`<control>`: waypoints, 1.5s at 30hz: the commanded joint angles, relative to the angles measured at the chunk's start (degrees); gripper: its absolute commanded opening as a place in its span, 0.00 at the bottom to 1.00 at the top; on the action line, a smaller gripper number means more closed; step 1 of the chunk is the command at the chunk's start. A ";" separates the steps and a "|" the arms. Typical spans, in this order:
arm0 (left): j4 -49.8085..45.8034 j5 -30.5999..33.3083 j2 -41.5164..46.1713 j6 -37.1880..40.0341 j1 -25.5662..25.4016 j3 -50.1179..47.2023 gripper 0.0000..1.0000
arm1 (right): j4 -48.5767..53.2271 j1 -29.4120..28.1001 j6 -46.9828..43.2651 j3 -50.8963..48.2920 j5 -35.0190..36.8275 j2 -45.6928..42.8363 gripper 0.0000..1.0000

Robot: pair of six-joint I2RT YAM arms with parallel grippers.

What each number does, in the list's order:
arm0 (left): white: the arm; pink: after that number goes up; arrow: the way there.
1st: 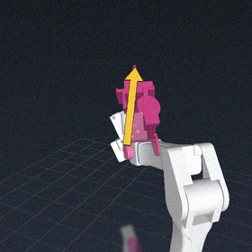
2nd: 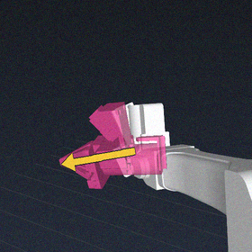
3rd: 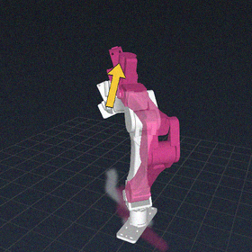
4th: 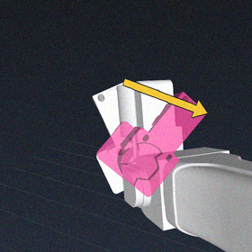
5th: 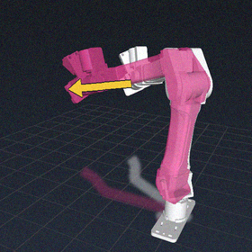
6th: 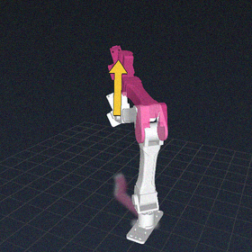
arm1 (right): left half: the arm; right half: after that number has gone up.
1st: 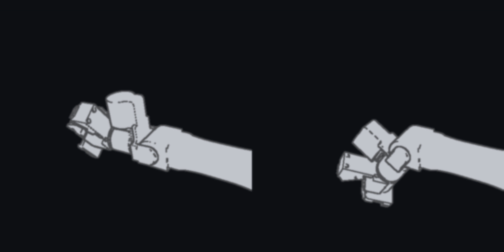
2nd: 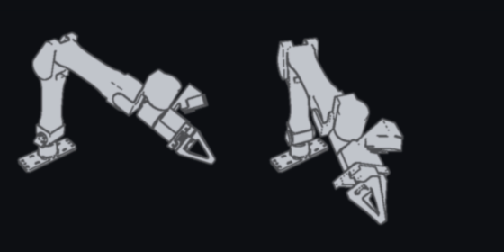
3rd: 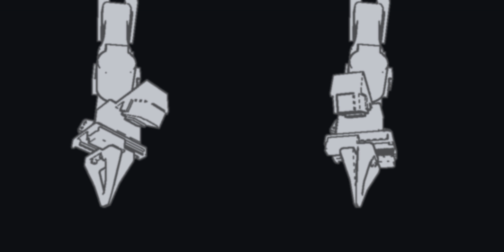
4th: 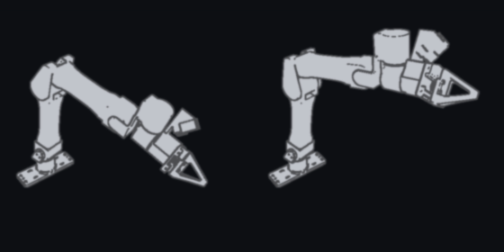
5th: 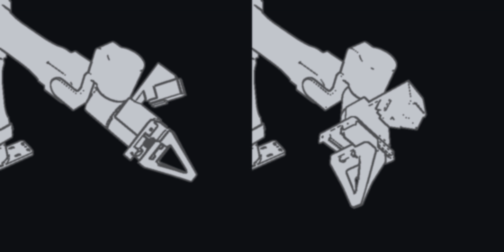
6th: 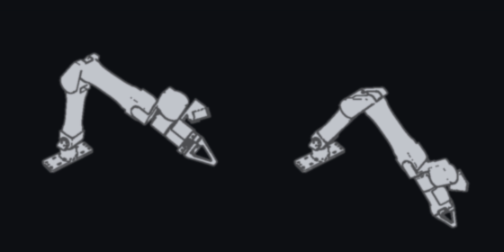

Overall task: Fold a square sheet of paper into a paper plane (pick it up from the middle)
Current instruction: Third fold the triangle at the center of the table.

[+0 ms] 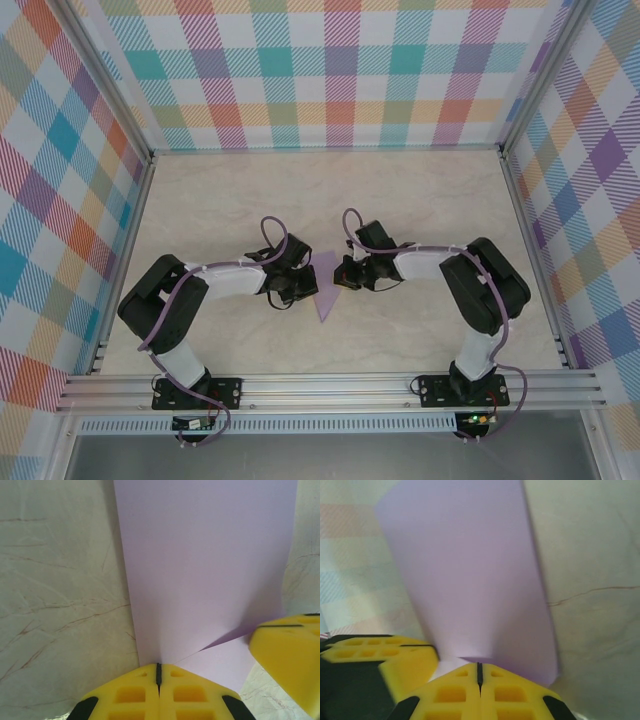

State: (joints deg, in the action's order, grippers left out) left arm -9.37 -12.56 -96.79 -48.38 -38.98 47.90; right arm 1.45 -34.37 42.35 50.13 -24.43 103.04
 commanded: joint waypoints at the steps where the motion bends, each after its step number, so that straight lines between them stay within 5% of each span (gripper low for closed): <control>1: -11.48 6.45 -4.73 1.17 -0.13 -3.45 0.00 | 2.31 1.23 -1.70 1.55 0.79 1.65 0.00; 10: -9.79 5.63 -5.04 1.06 -0.13 -3.80 0.00 | 6.64 3.22 -3.06 0.83 5.78 -6.77 0.00; 19: -8.26 5.44 -5.23 0.53 -0.13 -4.12 0.00 | -1.32 -8.08 5.50 -6.56 1.54 -11.99 0.00; 45: -7.73 6.51 -4.98 -0.73 -0.13 -4.82 0.00 | -4.28 -14.39 7.31 -7.68 0.41 -4.91 0.00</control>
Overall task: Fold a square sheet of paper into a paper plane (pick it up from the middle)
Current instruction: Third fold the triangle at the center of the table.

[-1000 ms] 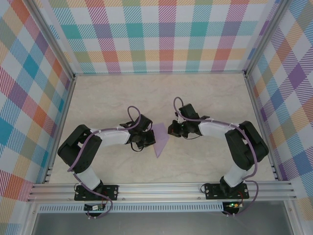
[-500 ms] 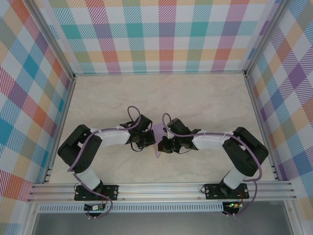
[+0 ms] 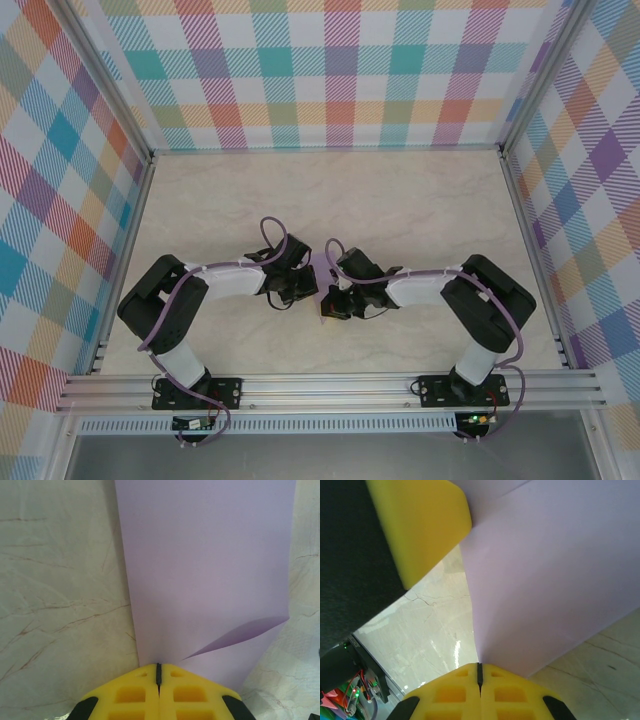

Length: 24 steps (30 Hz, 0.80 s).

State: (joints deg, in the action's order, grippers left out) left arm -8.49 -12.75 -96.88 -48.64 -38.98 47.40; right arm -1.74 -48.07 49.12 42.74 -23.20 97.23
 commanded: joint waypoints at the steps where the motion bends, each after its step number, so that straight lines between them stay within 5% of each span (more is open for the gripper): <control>1: -8.53 6.71 -4.89 -0.48 -0.09 -4.31 0.00 | -1.03 -0.83 0.53 -0.29 -0.82 1.11 0.00; 15: -8.45 6.78 -4.79 -0.35 -0.13 -4.22 0.00 | 2.32 -1.47 -0.82 1.55 1.51 -0.68 0.00; 24: -5.87 5.82 -4.20 1.56 -0.13 -3.99 0.00 | 6.69 4.16 -5.78 5.55 4.46 -0.79 0.00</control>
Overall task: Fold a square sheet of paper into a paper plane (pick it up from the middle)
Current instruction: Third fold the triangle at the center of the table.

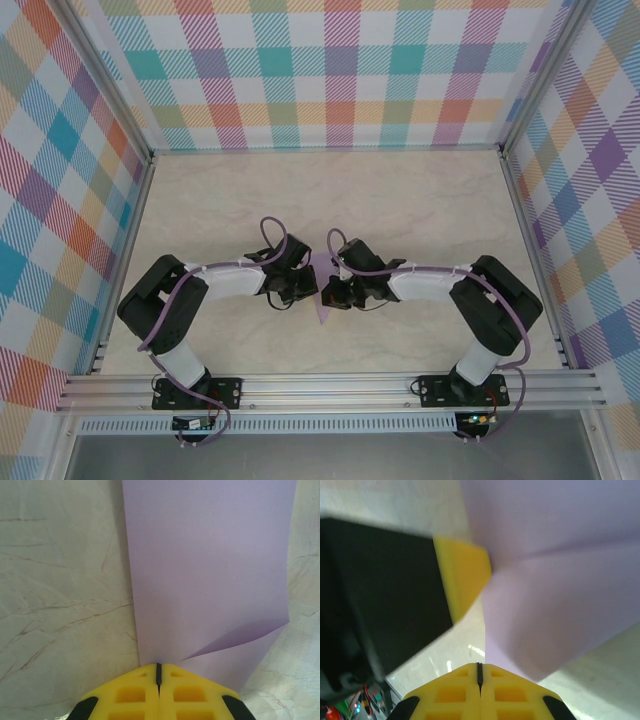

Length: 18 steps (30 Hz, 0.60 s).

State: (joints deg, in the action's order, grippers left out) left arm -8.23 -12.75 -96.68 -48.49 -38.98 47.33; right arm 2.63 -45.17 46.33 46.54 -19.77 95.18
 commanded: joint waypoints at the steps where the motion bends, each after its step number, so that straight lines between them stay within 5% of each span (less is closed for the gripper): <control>1: -5.80 5.75 -4.24 1.90 -0.13 -3.76 0.00 | 2.79 1.47 -3.53 2.45 0.85 2.16 0.00; 12: -4.52 5.84 -3.33 11.75 0.55 1.33 0.00 | -1.60 2.21 1.08 0.33 -0.82 6.59 0.00; 18: -3.40 2.71 2.96 10.25 0.93 2.23 0.00 | -4.29 2.19 7.00 -2.52 0.47 6.31 0.00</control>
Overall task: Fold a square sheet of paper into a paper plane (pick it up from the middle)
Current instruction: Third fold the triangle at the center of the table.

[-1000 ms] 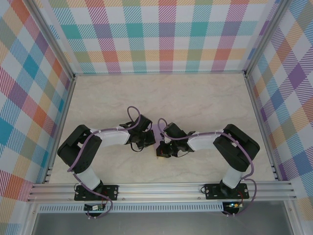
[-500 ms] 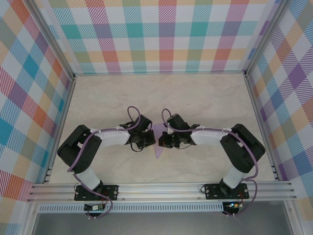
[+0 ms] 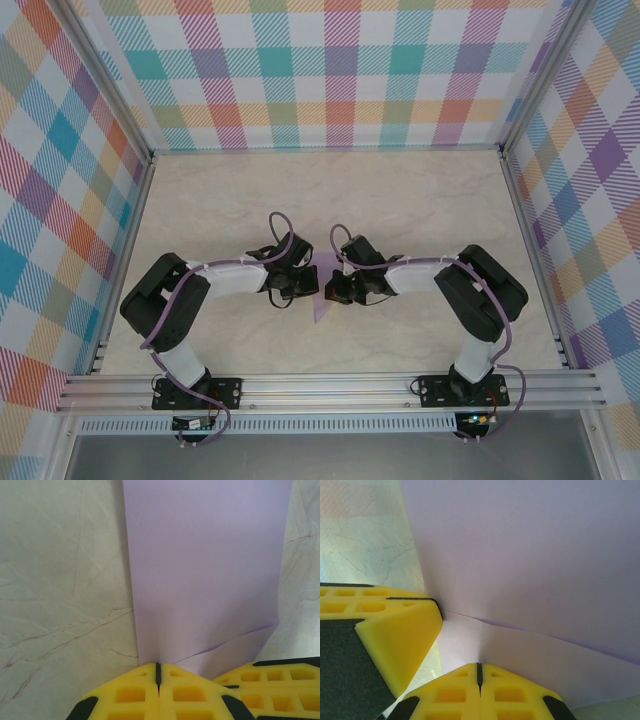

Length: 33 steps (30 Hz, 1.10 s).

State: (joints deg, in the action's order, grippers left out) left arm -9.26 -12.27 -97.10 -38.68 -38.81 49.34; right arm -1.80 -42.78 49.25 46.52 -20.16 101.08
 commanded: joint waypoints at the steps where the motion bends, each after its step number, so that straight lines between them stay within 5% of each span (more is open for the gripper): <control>1: -2.15 2.07 4.94 -1.14 0.60 -0.28 0.00 | -0.19 -0.19 5.02 -2.73 1.19 0.30 0.00; 6: 2.09 1.05 13.50 -10.57 -1.58 -6.75 0.10 | -1.16 -0.19 8.94 -3.54 2.67 0.09 0.00; 13: 10.01 -2.78 16.68 -20.91 -5.22 -13.81 0.05 | -1.05 -0.19 9.90 -3.28 2.92 0.34 0.00; 33: 6.11 3.90 8.68 -23.90 -10.89 -15.26 0.00 | -0.73 -0.19 4.62 -2.69 2.10 -1.76 0.00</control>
State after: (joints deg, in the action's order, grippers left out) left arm 1.48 -12.51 -88.44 -62.00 -48.88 35.77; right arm -5.10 -42.81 57.36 44.69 -19.53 100.33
